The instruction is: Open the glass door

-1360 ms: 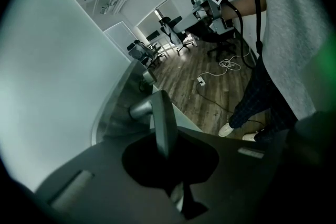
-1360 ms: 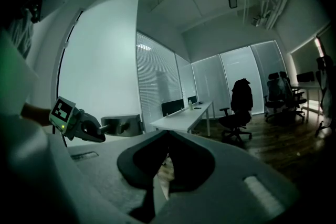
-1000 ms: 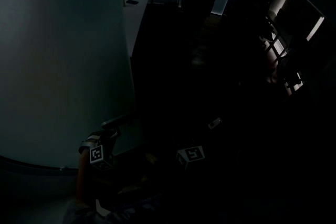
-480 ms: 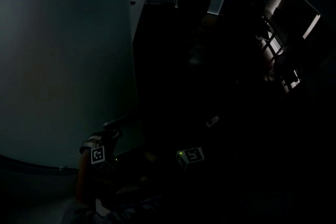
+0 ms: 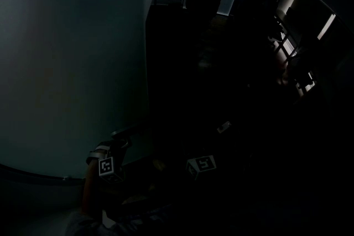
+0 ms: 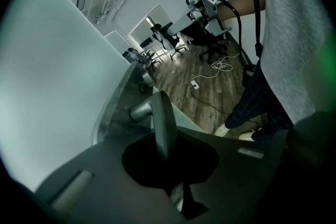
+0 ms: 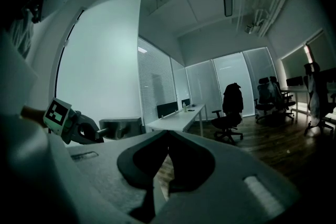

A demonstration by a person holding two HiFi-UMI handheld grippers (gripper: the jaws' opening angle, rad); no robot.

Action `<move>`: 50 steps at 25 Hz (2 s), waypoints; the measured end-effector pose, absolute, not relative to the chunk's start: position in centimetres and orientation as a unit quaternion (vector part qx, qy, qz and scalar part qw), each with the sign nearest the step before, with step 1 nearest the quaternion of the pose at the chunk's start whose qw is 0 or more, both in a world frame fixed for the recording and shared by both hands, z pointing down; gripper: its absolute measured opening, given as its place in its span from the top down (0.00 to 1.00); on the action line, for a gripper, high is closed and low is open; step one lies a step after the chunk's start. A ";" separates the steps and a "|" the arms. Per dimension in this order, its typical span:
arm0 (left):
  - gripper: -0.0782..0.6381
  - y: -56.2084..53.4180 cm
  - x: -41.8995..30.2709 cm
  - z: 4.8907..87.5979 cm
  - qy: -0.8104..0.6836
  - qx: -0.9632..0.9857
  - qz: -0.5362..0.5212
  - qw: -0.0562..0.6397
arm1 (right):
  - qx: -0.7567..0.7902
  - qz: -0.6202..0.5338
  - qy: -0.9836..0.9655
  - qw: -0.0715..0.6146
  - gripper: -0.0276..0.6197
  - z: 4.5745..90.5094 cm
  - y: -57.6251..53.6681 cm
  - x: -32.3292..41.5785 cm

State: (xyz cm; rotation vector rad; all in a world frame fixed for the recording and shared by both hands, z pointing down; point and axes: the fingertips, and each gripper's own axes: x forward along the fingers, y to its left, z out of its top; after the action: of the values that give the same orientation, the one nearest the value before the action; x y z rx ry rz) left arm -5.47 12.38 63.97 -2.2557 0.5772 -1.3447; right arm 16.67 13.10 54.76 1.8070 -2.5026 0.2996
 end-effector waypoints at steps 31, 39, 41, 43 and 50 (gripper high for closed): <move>0.88 15.4 -4.4 64.0 0.192 -0.824 -0.478 0.234 | 0.594 0.097 -0.798 0.020 0.95 55.2 14.4 16.4; 0.87 15.7 -4.2 63.8 0.191 -0.826 -0.476 0.234 | 0.602 0.097 -0.793 0.014 0.95 55.0 14.3 16.9; 0.86 15.9 -4.2 63.9 0.191 -0.827 -0.475 0.231 | 0.603 0.096 -0.792 0.015 0.95 55.1 14.3 17.1; 0.86 16.0 -4.3 63.9 0.193 -0.827 -0.474 0.233 | 0.603 0.097 -0.792 0.014 0.95 55.2 14.3 17.1; 0.87 15.6 -4.5 64.0 0.204 -0.823 -0.475 0.235 | 0.605 0.099 -0.790 0.012 0.95 55.7 14.7 17.1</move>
State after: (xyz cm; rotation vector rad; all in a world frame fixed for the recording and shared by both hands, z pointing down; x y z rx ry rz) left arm -4.48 15.64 63.98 -2.2574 0.5591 -1.3038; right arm 17.07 14.70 55.73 1.8858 -2.4629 0.3091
